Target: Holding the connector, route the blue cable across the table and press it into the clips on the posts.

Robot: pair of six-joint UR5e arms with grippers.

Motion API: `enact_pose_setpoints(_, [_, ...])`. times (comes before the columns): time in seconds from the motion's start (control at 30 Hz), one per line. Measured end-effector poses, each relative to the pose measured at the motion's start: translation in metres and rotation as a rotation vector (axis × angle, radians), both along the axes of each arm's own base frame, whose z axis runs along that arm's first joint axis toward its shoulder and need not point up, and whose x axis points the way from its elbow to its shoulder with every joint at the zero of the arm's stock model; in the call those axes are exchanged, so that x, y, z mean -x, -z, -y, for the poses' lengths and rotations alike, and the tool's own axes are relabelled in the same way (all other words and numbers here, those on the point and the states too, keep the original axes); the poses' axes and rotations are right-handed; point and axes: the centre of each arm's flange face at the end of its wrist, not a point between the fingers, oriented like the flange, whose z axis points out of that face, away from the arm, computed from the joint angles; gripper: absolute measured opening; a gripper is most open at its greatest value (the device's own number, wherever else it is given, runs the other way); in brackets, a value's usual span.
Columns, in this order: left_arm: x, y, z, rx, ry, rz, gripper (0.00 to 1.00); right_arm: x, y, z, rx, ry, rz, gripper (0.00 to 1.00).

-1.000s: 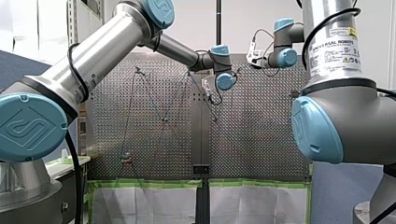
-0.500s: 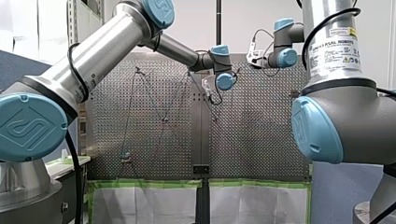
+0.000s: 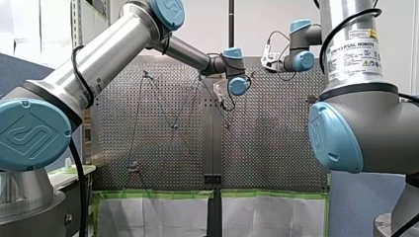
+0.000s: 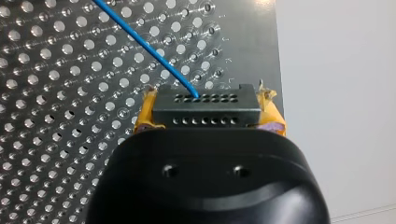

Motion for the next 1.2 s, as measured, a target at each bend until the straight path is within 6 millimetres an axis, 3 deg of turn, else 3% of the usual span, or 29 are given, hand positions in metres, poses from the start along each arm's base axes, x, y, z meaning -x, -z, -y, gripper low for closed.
enact_pose_setpoints(1.2, [0.0, 0.0, 0.0, 0.0, 0.0, 0.0, 0.99, 0.0, 0.0, 0.0, 0.0, 0.0, 0.0, 0.0])
